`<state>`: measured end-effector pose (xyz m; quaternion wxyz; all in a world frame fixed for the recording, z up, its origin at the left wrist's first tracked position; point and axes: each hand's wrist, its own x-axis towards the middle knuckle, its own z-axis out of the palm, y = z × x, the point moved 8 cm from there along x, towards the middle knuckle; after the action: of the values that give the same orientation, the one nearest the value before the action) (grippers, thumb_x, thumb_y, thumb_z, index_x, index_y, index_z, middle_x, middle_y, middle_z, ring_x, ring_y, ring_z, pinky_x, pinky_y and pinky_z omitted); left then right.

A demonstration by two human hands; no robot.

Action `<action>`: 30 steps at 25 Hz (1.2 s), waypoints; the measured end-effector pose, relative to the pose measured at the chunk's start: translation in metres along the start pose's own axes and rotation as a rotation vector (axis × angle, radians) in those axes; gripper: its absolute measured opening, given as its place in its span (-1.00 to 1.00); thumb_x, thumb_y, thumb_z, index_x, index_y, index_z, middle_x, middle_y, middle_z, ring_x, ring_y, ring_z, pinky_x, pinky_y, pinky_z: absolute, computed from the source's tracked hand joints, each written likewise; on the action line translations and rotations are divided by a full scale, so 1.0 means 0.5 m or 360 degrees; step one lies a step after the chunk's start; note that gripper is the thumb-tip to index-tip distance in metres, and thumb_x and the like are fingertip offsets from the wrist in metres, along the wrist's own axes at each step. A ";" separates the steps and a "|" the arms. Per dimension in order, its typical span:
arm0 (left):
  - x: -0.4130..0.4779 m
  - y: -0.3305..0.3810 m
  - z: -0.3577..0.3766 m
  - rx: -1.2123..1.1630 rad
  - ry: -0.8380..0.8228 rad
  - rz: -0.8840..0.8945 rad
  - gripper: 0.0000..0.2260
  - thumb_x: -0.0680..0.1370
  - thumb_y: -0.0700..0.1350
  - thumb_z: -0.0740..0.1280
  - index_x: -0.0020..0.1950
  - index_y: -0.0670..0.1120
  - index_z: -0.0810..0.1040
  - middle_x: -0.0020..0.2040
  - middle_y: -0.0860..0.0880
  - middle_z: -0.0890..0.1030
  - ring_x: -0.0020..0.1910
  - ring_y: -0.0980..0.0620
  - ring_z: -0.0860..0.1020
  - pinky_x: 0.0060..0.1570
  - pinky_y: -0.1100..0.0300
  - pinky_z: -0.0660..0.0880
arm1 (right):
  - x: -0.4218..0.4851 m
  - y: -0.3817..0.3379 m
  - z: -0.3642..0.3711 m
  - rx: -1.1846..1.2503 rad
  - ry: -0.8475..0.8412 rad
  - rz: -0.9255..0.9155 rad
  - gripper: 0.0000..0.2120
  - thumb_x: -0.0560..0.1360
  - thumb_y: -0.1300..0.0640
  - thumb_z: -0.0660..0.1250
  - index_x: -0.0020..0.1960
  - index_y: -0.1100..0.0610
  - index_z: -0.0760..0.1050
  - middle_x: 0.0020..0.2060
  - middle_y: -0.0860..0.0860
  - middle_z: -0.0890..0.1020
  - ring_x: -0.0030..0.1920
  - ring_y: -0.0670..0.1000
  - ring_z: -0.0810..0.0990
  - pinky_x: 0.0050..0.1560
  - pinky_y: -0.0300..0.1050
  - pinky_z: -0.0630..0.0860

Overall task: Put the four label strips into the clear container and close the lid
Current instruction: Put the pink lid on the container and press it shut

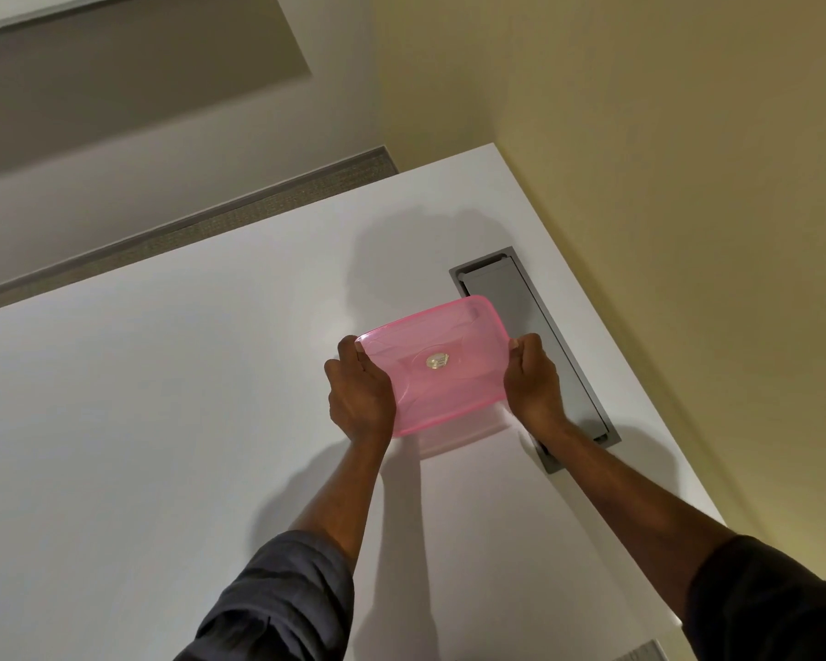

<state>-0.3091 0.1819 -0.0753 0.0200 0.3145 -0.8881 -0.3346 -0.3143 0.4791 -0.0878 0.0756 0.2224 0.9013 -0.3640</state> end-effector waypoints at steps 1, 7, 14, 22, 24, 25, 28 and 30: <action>0.002 0.001 -0.001 -0.0002 -0.0010 0.0008 -0.70 0.77 0.05 0.02 0.37 0.05 0.48 0.08 -0.13 0.56 -0.04 -0.30 0.63 -0.04 -0.02 0.49 | 0.003 0.001 -0.003 -0.0029 -0.0011 -0.0007 -0.74 0.77 -0.01 0.00 0.06 0.13 0.33 -0.16 0.08 0.55 -0.24 0.04 0.54 -0.30 -0.13 0.40; 0.011 -0.004 0.005 0.0010 -0.0025 -0.0004 -0.74 0.75 -0.01 0.04 0.30 0.05 0.49 0.07 -0.06 0.59 -0.12 -0.15 0.51 -0.07 0.04 0.42 | 0.084 -0.086 -0.005 0.0035 -0.0032 -0.0366 -0.68 0.74 -0.12 0.13 0.01 0.12 0.40 -0.13 0.06 0.55 -0.19 0.05 0.52 -0.30 -0.12 0.35; 0.029 -0.006 0.012 0.0000 0.0029 0.0049 -0.76 0.76 -0.01 0.02 0.18 0.00 0.47 -0.06 -0.04 0.68 -0.15 -0.17 0.57 -0.16 0.06 0.44 | 0.193 -0.129 0.041 0.0200 -0.0280 -0.0189 -0.71 0.72 -0.05 0.20 -0.13 0.05 0.31 -0.14 0.02 0.50 -0.13 0.06 0.46 -0.10 -0.02 0.39; 0.035 -0.003 0.009 -0.0048 0.0040 0.0077 -0.76 0.76 -0.01 0.03 0.13 0.00 0.47 -0.13 -0.03 0.66 -0.17 -0.20 0.57 -0.19 0.05 0.45 | 0.180 -0.128 0.042 0.0298 -0.0231 -0.0083 -0.76 0.71 0.05 0.21 -0.11 0.08 0.32 -0.22 -0.01 0.49 -0.19 0.04 0.43 -0.18 -0.02 0.36; 0.037 -0.002 0.008 -0.0042 0.0029 0.0086 -0.76 0.76 0.00 0.03 0.13 0.01 0.47 -0.10 -0.03 0.67 -0.15 -0.20 0.59 -0.18 0.03 0.49 | 0.173 -0.130 0.037 0.0263 -0.0180 -0.0124 -0.77 0.72 0.05 0.21 -0.10 0.09 0.34 -0.20 0.01 0.52 -0.19 0.05 0.46 -0.19 -0.02 0.37; 0.036 -0.003 0.006 -0.0032 0.0035 0.0097 -0.75 0.76 0.01 0.02 0.14 0.02 0.47 -0.09 -0.04 0.68 -0.14 -0.20 0.60 -0.17 0.02 0.52 | 0.167 -0.129 0.034 0.0241 -0.0145 -0.0161 -0.77 0.72 0.05 0.21 -0.09 0.10 0.35 -0.19 0.02 0.53 -0.19 0.06 0.47 -0.20 -0.02 0.38; 0.035 -0.005 0.009 -0.0002 0.0018 0.0135 -0.74 0.76 0.02 0.03 0.19 0.03 0.50 -0.02 -0.04 0.68 -0.07 -0.20 0.64 -0.14 0.03 0.52 | 0.143 -0.117 0.023 0.0191 0.0006 -0.0254 -0.77 0.72 0.02 0.22 -0.07 0.10 0.39 -0.16 0.02 0.54 -0.19 0.05 0.48 -0.16 -0.07 0.36; 0.032 0.004 0.001 0.0051 0.0050 0.0199 -0.74 0.76 -0.02 0.07 0.27 0.03 0.53 0.11 -0.05 0.63 0.03 -0.19 0.65 -0.11 0.04 0.51 | 0.124 -0.119 0.012 0.0079 0.0135 -0.0349 -0.81 0.72 0.01 0.23 0.01 0.10 0.45 -0.09 0.02 0.56 -0.15 0.04 0.50 -0.17 -0.09 0.37</action>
<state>-0.3234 0.1742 -0.0770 0.0498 0.2638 -0.9109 -0.3133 -0.3966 0.4589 -0.0736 -0.0083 0.1396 0.9133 -0.3827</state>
